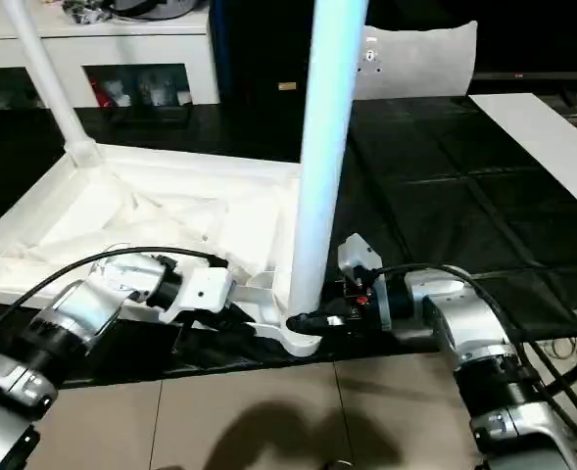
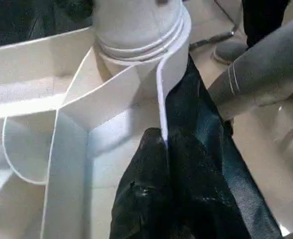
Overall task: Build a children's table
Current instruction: Rotate leg to tighten
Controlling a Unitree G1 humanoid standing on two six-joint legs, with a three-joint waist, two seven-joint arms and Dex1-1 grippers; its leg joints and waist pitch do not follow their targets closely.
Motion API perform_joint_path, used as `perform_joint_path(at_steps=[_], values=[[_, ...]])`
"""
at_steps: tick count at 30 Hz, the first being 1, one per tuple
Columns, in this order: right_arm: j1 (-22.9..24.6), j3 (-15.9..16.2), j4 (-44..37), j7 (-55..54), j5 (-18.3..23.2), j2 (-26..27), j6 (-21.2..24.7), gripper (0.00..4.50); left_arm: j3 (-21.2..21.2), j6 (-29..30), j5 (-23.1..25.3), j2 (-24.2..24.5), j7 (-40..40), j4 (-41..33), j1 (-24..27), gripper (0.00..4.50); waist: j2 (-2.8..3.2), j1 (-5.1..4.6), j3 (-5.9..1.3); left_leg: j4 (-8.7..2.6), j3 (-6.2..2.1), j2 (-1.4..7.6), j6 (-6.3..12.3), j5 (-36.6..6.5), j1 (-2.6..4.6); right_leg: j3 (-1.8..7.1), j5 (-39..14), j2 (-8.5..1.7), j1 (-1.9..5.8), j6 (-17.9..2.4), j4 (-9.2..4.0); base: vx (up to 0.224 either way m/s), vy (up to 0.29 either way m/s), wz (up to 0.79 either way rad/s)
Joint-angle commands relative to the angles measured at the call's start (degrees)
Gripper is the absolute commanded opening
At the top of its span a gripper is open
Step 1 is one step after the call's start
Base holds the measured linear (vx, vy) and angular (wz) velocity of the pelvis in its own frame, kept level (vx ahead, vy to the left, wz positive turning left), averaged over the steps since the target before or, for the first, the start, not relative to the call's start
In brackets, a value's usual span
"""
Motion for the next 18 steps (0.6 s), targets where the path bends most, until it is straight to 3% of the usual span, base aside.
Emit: perform_joint_path(at_steps=[1, 3, 4, 5, 6, 7, 10, 12, 14, 15, 16, 17, 18], values=[[-0.4, -1.4, -1.2, -4.4, 1.4, 2.0, 2.3, 2.10, -2.5, 4.0, 0.4, -1.7, -0.5, -1.3, 2.1, 0.00, -0.42, -0.25, -3.59, -4.16, 2.36, -1.69, 3.55, -14.5, -0.99, 1.16, -19.7, 0.55, 4.02, -11.3, -3.30, 0.000, 0.000, 0.00], [-0.8, -2.1, 0.3, -12.9, -1.6, 4.9, 2.2, 2.10, -0.6, 10.3, -0.4, -3.0, 3.2, -3.5, 2.9, 0.00, -0.42, -0.64, -3.29, -4.37, 2.38, -1.62, 2.59, -16.1, -0.94, 1.25, -22.8, 0.42, 3.88, -10.3, -3.39, 0.000, 0.000, 0.00], [-1.9, -3.0, 2.1, -20.0, -3.2, 7.8, 3.6, 2.09, 0.8, 14.7, -0.9, -4.3, 6.4, -4.9, 3.3, 0.00, -0.46, -1.19, -2.90, -4.45, 2.26, -2.01, 1.66, -18.0, -0.82, 0.96, -27.9, 0.50, 3.61, -8.3, -3.97, 0.000, 0.000, 0.00], [-2.0, -3.1, 2.3, -20.9, -3.4, 8.1, 3.8, 2.07, 0.9, 15.2, -0.9, -4.5, 6.9, -5.1, 3.3, 0.00, -0.52, -1.56, -2.86, -4.42, 2.15, -2.26, 1.20, -18.8, -0.76, 0.70, -30.7, 0.57, 3.60, -7.1, -4.27, 0.000, 0.000, 0.00], [-2.8, -3.8, 3.5, -24.4, -3.9, 9.8, 4.1, 2.07, 1.6, 16.9, -1.1, -5.3, 8.5, -5.6, 3.4, 0.00, -0.46, -2.35, -2.88, -4.33, 1.81, -2.58, 0.86, -20.1, -0.87, 0.13, -35.2, 0.54, 3.73, -4.5, -4.94, 0.000, 0.000, 0.00], [-3.8, -4.8, 5.0, -28.6, -4.1, 11.8, 4.9, 2.05, 2.2, 19.1, -1.3, -6.2, 10.4, -6.5, 3.4, 0.00, -0.44, -3.10, -2.76, -4.15, 1.76, -2.69, 0.83, -21.7, -0.49, -0.16, -37.2, 0.65, 3.13, -3.3, -5.65, 0.000, 0.000, 0.00], [-7.1, -7.1, 9.7, -39.5, -4.5, 17.5, 5.5, 2.03, 3.9, 25.5, -0.8, -9.5, 16.5, -8.6, 3.1, 0.00, -0.36, -5.61, -2.71, -3.83, 1.31, -2.91, 0.86, -24.0, -0.90, -1.21, -39.6, 0.65, 3.20, -1.8, -6.20, 0.000, 0.000, 0.00], [-9.8, -9.1, 14.3, -46.7, -4.4, 20.8, 5.3, 2.03, 4.7, 28.5, 0.3, -12.0, 20.8, -9.0, 2.4, 0.00, -0.03, -7.36, -2.61, -3.82, 0.85, -2.93, 0.90, -25.5, -1.04, -2.32, -40.1, 0.62, 3.44, -1.3, -6.87, 0.000, 0.000, 0.00], [-12.3, -10.5, 19.5, -52.8, -5.3, 24.3, 0.9, 2.03, 6.6, 32.1, 1.5, -16.5, 28.7, -8.1, 0.6, 0.00, 0.52, -9.36, -2.82, -3.95, 0.11, -2.53, 1.40, -28.1, -1.21, -3.82, -37.9, 0.21, 4.26, -1.4, -7.48, 0.000, 0.000, 0.00], [-12.5, -10.6, 19.9, -53.1, -5.3, 24.6, 0.3, 2.03, 6.8, 32.4, 1.6, -17.1, 29.6, -8.0, 0.4, 0.00, 1.01, -9.46, -2.87, -4.08, -0.04, -2.26, 1.70, -29.0, -0.87, -3.87, -36.0, 0.04, 4.19, -2.3, -7.55, 0.000, 0.000, 0.00], [-12.8, -10.7, 20.7, -53.7, -5.5, 25.1, -0.8, 2.58, 7.0, 32.8, 1.6, -18.0, 31.0, -7.9, 0.1, 0.00, 0.66, -10.37, -2.98, -4.44, -0.38, -1.89, 2.34, -29.5, -1.30, -4.06, -32.2, -0.08, 4.74, -3.8, -7.31, 0.000, 0.000, 0.00], [-13.0, -10.8, 21.1, -54.1, -5.7, 25.3, -1.4, 2.58, 7.1, 33.1, 1.7, -18.4, 31.5, -8.0, 0.0, 0.00, 0.65, -10.38, -3.01, -4.55, -0.38, -1.89, 2.59, -29.4, -1.42, -3.97, -30.9, -0.10, 4.87, -4.5, -7.18, 0.000, 0.000, 0.00], [-13.0, -10.8, 21.2, -54.1, -5.7, 25.3, -1.4, 2.72, 7.0, 33.2, 1.8, -18.5, 31.6, -8.1, 0.0, 0.00, 0.26, -10.70, -2.84, -4.57, -0.17, -2.07, 3.06, -29.3, -1.40, -3.78, -30.1, -0.10, 4.53, -5.7, -7.26, 0.000, 0.000, 0.00]])
